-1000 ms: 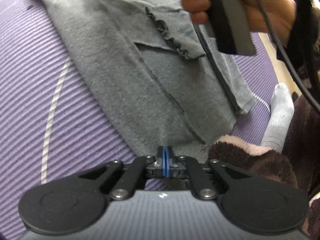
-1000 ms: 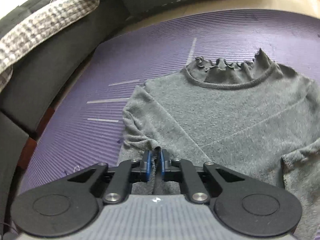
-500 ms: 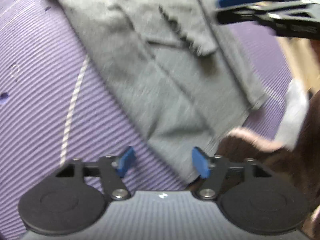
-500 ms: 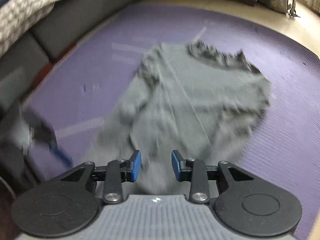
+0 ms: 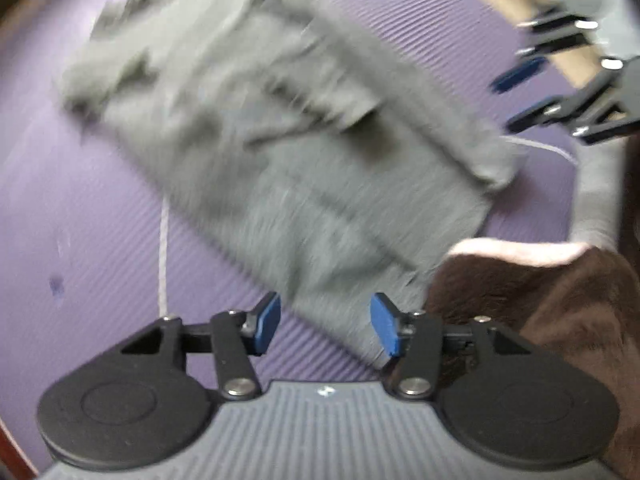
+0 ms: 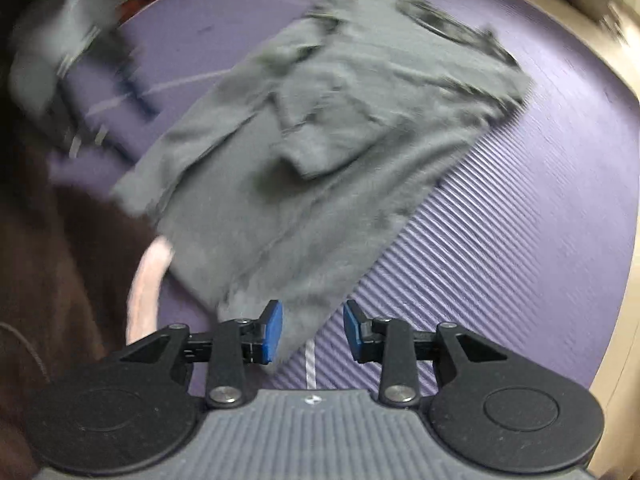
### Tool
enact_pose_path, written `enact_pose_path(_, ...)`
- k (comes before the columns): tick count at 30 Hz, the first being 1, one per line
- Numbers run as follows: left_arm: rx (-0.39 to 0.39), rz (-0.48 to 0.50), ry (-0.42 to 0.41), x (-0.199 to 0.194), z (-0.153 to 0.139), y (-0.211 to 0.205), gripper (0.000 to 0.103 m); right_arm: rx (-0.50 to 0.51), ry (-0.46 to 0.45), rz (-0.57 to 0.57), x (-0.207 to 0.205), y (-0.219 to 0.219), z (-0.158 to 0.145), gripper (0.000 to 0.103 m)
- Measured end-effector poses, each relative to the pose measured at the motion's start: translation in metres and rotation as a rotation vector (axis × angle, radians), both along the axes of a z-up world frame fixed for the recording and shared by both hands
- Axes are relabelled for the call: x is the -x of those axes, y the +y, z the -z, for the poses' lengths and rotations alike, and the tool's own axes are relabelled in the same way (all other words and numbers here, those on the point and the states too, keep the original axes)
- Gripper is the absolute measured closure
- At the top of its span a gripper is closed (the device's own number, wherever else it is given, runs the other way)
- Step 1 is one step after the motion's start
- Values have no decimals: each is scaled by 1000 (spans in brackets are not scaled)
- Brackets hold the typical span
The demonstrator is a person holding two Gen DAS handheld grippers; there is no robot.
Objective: Fold clothes
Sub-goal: 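Grasp the shirt hem corners with both grippers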
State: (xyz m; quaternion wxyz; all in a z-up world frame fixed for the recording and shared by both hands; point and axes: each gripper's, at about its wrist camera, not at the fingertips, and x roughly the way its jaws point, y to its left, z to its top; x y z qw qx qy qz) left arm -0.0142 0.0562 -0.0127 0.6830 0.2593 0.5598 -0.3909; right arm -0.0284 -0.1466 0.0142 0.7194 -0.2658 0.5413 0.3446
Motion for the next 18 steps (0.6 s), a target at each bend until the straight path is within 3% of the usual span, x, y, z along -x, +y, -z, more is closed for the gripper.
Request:
enact_pose_path(2, -34, 157, -39, 20, -2, -8, 50, 15, -11, -108, 11, 4, -1, 69)
enact_pose_path(4, -58, 233, -57, 25, -4, -3, 51, 29, -3, -219, 24, 9, 1, 70)
enact_pose_path(5, -90, 319, -67, 36, 2, -5, 51, 30, 2, -234, 25, 10, 2, 70)
enact_pose_path(7, -92, 388, -64, 41, 6, 0, 52, 26, 8, -268, 27, 13, 6, 71)
enact_pose_path(11, -40, 420, -89, 44, 12, 3, 52, 44, 5, -326, 28, 18, 14, 71)
enact_pose_path(18, -24, 416, -78, 45, 21, 3, 57, 116, -4, -413, 32, 27, 36, 70)
